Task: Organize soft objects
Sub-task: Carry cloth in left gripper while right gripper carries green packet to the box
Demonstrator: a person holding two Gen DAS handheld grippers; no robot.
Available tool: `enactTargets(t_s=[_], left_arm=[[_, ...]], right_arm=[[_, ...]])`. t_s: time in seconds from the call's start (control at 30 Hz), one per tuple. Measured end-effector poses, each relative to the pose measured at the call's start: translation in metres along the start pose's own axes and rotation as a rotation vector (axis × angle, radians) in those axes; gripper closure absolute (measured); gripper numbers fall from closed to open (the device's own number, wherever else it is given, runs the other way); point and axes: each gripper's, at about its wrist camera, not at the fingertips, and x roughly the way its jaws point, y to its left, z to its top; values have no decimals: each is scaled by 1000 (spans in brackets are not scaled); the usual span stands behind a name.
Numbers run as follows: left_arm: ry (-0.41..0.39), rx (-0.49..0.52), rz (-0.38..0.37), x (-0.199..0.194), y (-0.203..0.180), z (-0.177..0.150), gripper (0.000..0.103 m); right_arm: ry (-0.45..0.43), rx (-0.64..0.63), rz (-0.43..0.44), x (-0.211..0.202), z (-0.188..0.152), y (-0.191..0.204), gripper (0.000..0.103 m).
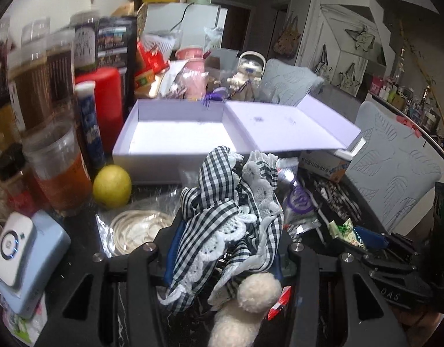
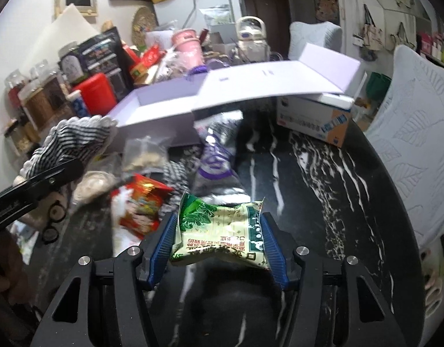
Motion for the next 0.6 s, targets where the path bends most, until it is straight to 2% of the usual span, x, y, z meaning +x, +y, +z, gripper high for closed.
enactTargets(t_s=[0.23, 0.6], left_arm=[[-69, 35, 8, -23, -11, 29, 56], [-128, 47, 10, -29, -15, 72, 56]], right_arm=[[-54, -32, 46, -21, 25, 14, 45], [-145, -89, 41, -38, 74, 19, 45]])
